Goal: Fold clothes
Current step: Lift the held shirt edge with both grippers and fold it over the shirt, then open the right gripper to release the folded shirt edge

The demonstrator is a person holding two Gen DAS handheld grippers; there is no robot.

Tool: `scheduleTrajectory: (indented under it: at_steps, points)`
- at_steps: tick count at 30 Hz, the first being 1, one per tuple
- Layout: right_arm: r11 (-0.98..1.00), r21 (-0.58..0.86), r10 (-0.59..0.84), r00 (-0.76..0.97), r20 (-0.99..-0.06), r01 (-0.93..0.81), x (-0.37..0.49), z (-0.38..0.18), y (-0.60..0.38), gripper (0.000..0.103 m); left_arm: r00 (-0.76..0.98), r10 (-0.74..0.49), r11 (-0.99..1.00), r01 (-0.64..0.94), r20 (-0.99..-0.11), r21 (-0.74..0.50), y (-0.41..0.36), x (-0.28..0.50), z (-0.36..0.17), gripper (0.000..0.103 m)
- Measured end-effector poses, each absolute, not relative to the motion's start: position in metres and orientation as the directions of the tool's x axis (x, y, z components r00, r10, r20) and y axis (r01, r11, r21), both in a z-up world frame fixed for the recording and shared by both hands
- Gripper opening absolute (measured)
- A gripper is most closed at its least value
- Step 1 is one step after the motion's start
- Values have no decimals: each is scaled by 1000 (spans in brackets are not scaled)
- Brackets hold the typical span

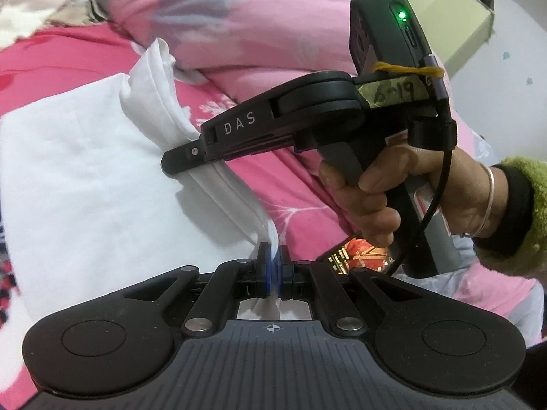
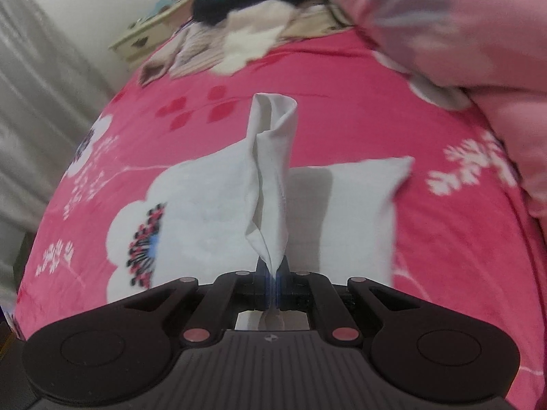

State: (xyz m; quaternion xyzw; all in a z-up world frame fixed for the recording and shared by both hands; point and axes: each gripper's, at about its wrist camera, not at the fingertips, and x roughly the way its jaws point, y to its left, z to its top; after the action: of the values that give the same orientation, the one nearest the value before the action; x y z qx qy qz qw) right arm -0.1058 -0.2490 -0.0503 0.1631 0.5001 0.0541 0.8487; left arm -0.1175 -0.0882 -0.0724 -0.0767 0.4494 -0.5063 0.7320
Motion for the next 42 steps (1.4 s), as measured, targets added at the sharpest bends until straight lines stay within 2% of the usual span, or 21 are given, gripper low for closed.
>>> scheduleTrajectory:
  at_steps: [13,14,15,16,17,23,27,30,31,32,35,39,42]
  points:
    - [922,372,279,488,-827,104,-108,-72,-297,4,45,-805,462,673,-591,-578,-129,-118,-93,2]
    - [921,374,278,489,-827,110,-107,-73,-300,4,41,-802,465,668,-596,-581,-130,-116,-95,3]
    - [918,379,280,487,-827,114,-107,-76,-304,4,36,-798,469,663,-601,-584,-131,-115,-97,11]
    - [915,383,282,485,-828,123,-107,-78,-307,4,20,-794,472,651,-608,-595,-128,-121,-92,19]
    - [912,388,283,483,-829,132,-107,-81,-310,4,5,-796,469,639,-606,-610,-123,-121,-90,35]
    - [914,389,289,484,-826,118,-108,-92,-314,4,20,-841,436,617,-540,-655,-54,-125,-72,41]
    - [915,390,295,490,-820,103,-111,-95,-317,6,74,-809,494,622,-583,-607,-17,-135,-69,41]
    - [900,417,308,491,-815,128,-116,-92,-325,12,82,-764,547,609,-640,-574,-11,-130,-76,41]
    - [896,423,309,493,-813,137,-119,-90,-328,18,85,-754,556,611,-652,-563,-14,-132,-80,41]
    - [892,428,308,497,-811,146,-122,-88,-332,28,92,-745,563,617,-661,-550,-18,-130,-85,41]
    - [882,438,304,504,-809,172,-135,-81,-342,44,104,-720,572,648,-686,-502,-26,-135,-94,41]
    - [880,427,279,503,-818,207,-153,-77,-349,46,116,-690,563,707,-715,-428,-32,-142,-99,41]
    - [923,336,169,588,-791,186,-175,-56,-339,46,122,-682,554,730,-721,-401,-35,-148,-100,41]
